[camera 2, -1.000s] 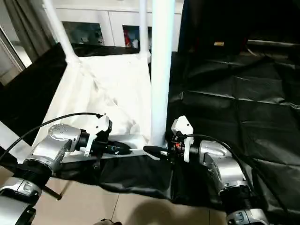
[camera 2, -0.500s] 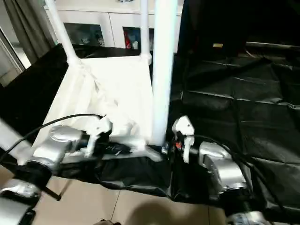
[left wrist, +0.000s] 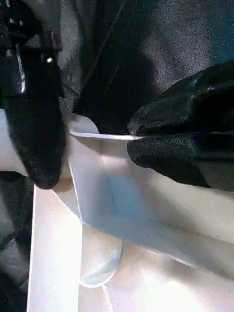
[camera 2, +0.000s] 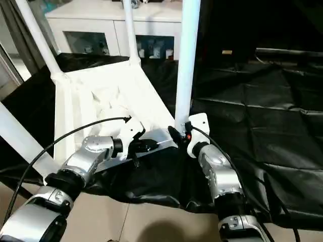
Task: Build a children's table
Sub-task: Rotate leg to tighten
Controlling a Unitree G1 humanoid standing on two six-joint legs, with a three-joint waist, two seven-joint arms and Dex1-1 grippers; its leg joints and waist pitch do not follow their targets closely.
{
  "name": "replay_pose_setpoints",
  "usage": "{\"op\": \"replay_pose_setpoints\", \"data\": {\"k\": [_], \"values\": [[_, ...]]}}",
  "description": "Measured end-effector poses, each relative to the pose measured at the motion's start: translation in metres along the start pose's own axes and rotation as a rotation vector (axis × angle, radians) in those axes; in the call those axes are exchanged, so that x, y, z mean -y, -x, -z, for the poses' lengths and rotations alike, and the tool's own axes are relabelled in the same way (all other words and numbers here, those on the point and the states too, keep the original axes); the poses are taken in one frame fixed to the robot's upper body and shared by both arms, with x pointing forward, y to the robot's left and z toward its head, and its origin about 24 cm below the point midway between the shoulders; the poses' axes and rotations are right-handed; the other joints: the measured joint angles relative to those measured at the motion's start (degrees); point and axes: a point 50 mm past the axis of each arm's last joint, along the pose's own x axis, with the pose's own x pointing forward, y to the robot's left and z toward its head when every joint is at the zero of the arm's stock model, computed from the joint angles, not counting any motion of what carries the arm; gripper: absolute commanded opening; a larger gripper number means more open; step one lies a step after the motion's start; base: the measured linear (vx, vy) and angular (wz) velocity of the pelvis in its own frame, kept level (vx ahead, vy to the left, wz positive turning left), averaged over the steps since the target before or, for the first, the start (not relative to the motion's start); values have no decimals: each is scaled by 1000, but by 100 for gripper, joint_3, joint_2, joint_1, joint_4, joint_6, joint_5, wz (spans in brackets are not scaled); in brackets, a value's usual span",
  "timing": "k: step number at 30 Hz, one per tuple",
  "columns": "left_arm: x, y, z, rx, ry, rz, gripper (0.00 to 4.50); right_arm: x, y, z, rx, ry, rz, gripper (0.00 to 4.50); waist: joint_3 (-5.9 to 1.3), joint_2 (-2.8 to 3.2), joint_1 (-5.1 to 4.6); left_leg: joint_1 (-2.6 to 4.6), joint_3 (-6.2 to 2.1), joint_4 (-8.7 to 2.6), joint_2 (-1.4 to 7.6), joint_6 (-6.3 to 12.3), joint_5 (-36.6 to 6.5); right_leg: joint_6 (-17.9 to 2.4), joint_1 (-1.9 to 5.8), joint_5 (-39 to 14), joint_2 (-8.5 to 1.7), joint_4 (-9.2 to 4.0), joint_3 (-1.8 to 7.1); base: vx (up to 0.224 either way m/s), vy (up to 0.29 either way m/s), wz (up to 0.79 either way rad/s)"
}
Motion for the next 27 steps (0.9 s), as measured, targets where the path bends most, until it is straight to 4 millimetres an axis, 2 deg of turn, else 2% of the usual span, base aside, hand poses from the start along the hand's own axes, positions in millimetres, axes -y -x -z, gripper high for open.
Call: {"op": "replay_pose_setpoints", "data": {"k": [1, 5, 11, 17, 22, 24, 25, 27], "values": [[0, 1, 0, 0, -1, 5, 0, 0, 1, 0, -2, 8, -9, 369, 0, -1, -3, -2, 0, 0, 0, 0, 0, 0, -1, 0, -1, 1, -1, 0, 0, 0], [-1, 6, 1, -6, -17, 39, 0, 2, 5, -1, -17, 65, -104, 369, 2, -4, -7, -4, -5, -2, 0, 0, 0, -3, -7, 2, -3, 17, -7, 0, 0, 0], [-5, 26, 5, -20, -59, 139, 0, 5, 18, -5, -46, 93, -324, 369, 4, -7, -6, -12, -11, 1, 19, 0, 1, -43, -10, 70, 11, 28, -23, 18, -3, 0], [-8, 49, 8, -39, -59, 254, 0, 3, 32, -8, -82, 119, -535, 369, 2, -4, 28, -55, -6, 28, 59, 27, 16, -30, -38, 37, 35, 28, -38, 37, -4, -1], [-8, 59, 7, -55, -68, 323, 0, -1, 38, -11, -99, 139, -650, 369, 0, -2, 184, -133, -4, 66, 62, 46, 5, -34, -107, 35, 32, 50, -39, 0, 0, 0], [-8, 60, 8, -63, -67, 337, 0, -2, 39, -10, -102, 137, -665, 369, 1, -2, 198, -133, -3, 84, 62, 49, 2, -39, -106, 32, 29, 65, -35, 0, 0, 0], [-8, 61, 9, -67, -61, 343, 0, -2, 39, -10, -105, 133, -675, 345, 1, -3, 199, -132, -1, 88, 63, 48, 3, -39, -105, 32, 28, 68, -32, 0, 0, 0], [-6, 62, 10, -74, -55, 354, 0, -3, 41, -8, -109, 127, -686, 337, 2, -3, 189, -127, 3, 103, 66, 26, -9, -40, -102, 33, 27, 80, -25, 0, 0, 0]]}}
